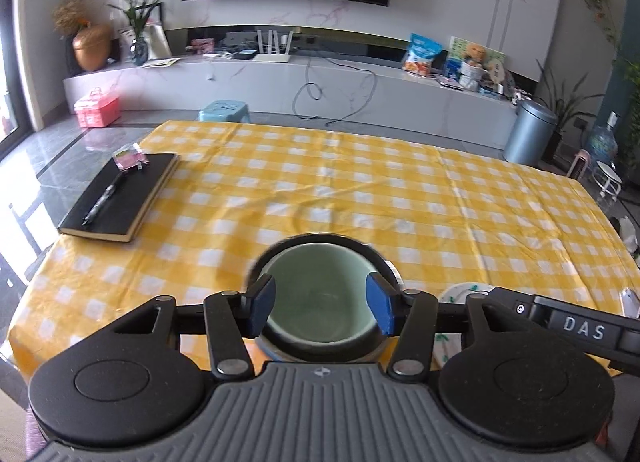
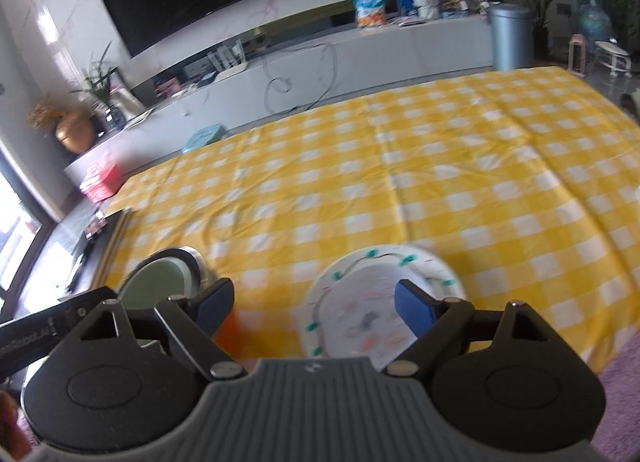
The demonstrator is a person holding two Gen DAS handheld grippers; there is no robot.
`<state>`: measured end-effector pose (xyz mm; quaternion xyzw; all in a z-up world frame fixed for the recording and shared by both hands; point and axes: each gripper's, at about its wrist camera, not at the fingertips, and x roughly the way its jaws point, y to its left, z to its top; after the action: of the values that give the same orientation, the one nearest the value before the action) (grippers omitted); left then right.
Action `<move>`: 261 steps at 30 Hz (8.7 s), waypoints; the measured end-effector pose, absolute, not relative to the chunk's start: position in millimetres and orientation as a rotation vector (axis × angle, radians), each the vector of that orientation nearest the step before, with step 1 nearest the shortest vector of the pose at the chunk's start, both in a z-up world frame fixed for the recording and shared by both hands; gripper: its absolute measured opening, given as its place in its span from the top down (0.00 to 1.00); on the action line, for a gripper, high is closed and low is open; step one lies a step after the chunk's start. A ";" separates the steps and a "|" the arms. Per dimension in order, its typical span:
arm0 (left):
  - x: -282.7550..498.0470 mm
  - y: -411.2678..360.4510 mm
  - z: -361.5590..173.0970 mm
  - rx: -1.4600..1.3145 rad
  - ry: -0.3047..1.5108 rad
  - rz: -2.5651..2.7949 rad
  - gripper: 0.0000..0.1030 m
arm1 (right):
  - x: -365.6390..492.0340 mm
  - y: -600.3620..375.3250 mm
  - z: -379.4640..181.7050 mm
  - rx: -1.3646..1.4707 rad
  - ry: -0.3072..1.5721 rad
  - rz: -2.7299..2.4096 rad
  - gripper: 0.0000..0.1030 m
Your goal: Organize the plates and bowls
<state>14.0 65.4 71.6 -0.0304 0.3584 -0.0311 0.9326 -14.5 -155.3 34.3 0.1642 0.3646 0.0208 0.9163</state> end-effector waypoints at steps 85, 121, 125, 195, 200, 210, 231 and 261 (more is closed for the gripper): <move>51.9 75.6 29.7 -0.419 0.950 -0.156 0.57 | 34.8 -162.8 3.0 0.709 1.050 0.170 0.54; 90.2 -26.4 -9.6 -0.381 1.106 -0.276 0.57 | 44.1 -283.2 -24.9 0.807 1.067 0.039 0.54; 89.4 -28.5 -8.7 -0.365 1.101 -0.277 0.57 | 44.7 -285.4 -27.2 0.818 1.065 0.042 0.54; -109.3 -10.0 46.8 0.237 0.492 -0.212 0.26 | -155.8 -203.3 25.8 0.034 0.542 0.093 0.10; -110.7 -9.0 30.5 0.232 0.533 -0.201 0.26 | -170.2 -191.4 9.3 -0.045 0.531 0.097 0.10; -106.5 -6.5 0.1 0.237 0.648 -0.190 0.19 | -165.7 -205.3 -24.7 0.067 0.582 0.140 0.14; -108.2 -4.5 -5.3 0.242 0.684 -0.159 0.14 | -164.9 -205.2 -31.3 0.056 0.596 0.121 0.15; -105.8 -3.9 -5.9 0.248 0.698 -0.145 0.14 | -165.5 -203.0 -31.7 0.036 0.593 0.127 0.14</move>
<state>-105.8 -3.9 -5.9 0.1208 0.3410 -0.0709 0.9296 -165.5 -203.0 -31.7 0.0179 0.2918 0.0624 0.9543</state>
